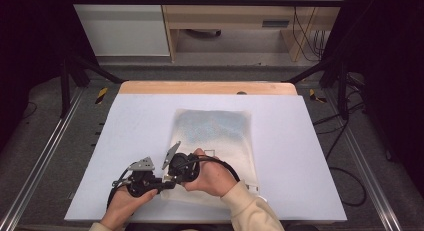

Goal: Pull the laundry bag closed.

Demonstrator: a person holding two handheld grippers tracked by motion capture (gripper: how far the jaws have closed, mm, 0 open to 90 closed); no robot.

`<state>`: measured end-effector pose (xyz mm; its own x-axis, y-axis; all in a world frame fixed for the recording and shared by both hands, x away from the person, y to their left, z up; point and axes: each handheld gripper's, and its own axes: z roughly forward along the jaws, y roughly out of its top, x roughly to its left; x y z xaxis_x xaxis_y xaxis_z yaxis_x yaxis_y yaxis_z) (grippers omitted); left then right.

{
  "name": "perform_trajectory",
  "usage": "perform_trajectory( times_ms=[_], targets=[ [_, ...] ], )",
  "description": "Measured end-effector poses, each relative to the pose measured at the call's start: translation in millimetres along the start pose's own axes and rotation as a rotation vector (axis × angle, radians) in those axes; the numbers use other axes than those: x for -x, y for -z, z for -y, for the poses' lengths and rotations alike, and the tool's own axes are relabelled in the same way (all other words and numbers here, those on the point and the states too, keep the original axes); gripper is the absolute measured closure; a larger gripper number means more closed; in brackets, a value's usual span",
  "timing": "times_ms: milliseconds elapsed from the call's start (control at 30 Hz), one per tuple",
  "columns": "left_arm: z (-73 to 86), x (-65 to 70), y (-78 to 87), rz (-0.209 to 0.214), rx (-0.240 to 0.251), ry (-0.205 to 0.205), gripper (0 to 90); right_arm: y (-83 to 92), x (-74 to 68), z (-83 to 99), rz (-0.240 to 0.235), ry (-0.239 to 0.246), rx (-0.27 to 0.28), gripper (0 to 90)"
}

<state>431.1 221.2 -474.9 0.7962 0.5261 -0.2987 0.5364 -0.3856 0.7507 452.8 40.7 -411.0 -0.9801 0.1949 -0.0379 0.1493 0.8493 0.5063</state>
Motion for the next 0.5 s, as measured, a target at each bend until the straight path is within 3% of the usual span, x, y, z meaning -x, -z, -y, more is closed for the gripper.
perform_trajectory(
  times_ms=[500],
  targets=[
    [-0.4, 0.6, 1.5, -0.002, 0.004, -0.005, 84.6, 0.9, 4.9, 14.7, 0.002, -0.029, -0.030, 82.0]
  ],
)
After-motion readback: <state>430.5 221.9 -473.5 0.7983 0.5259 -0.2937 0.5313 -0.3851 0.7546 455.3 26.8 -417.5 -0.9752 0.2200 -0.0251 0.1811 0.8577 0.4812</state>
